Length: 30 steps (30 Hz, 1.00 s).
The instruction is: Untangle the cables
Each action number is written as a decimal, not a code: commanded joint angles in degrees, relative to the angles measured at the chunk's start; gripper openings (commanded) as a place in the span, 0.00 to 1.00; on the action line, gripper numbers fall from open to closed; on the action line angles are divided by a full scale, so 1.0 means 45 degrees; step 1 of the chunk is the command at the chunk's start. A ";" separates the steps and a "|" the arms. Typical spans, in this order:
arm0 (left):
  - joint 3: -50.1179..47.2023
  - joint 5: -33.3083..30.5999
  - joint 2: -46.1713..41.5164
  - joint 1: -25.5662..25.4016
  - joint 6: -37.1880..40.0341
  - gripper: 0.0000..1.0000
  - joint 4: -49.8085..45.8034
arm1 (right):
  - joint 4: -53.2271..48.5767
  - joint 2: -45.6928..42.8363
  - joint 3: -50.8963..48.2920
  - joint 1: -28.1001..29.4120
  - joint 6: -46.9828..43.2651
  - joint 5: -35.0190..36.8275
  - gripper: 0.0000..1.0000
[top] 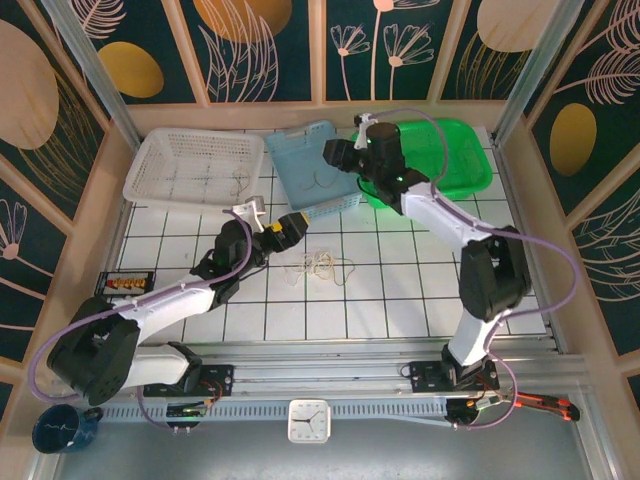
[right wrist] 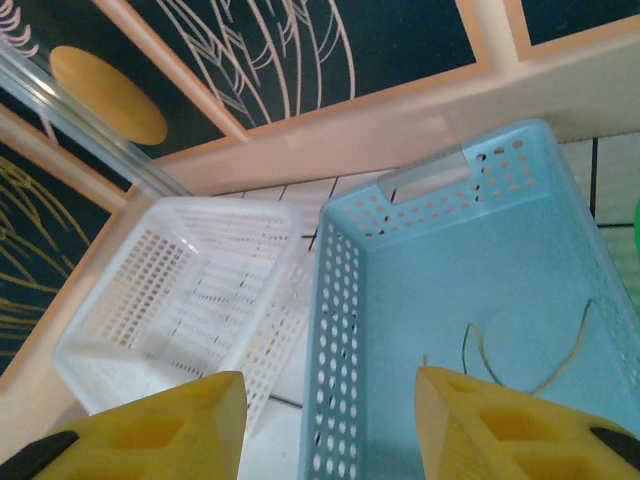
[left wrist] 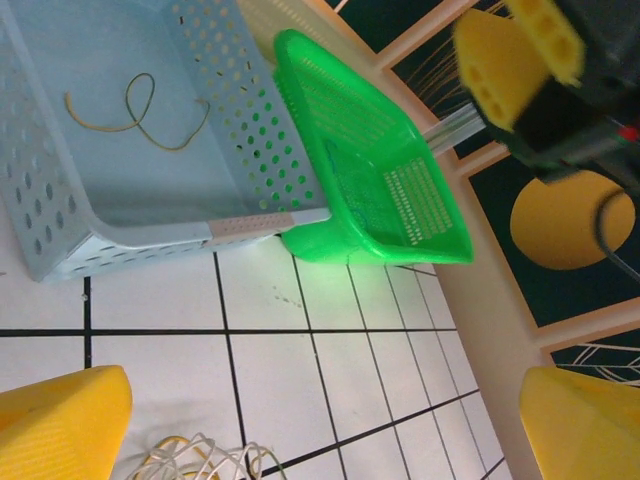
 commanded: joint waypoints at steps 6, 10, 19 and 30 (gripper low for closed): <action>-0.0140 0.0421 0.0383 0.0052 0.1026 0.99 -0.0108 | 0.0911 -0.2577 -0.4325 0.1124 0.0761 0.1256 0.48; -0.0104 0.0779 0.0616 0.0074 0.1344 0.99 -0.0320 | 0.0466 -0.3551 -0.6033 0.2171 0.1054 0.2374 0.48; 0.0202 0.1214 0.1411 0.0059 0.1314 0.99 -0.0231 | -0.1126 -0.5192 -0.8941 0.4191 0.2883 0.4680 0.48; 0.0702 0.1572 0.1995 0.0075 0.1176 0.99 -0.0227 | -0.0273 -0.4699 -1.0505 0.4743 0.4185 0.4747 0.48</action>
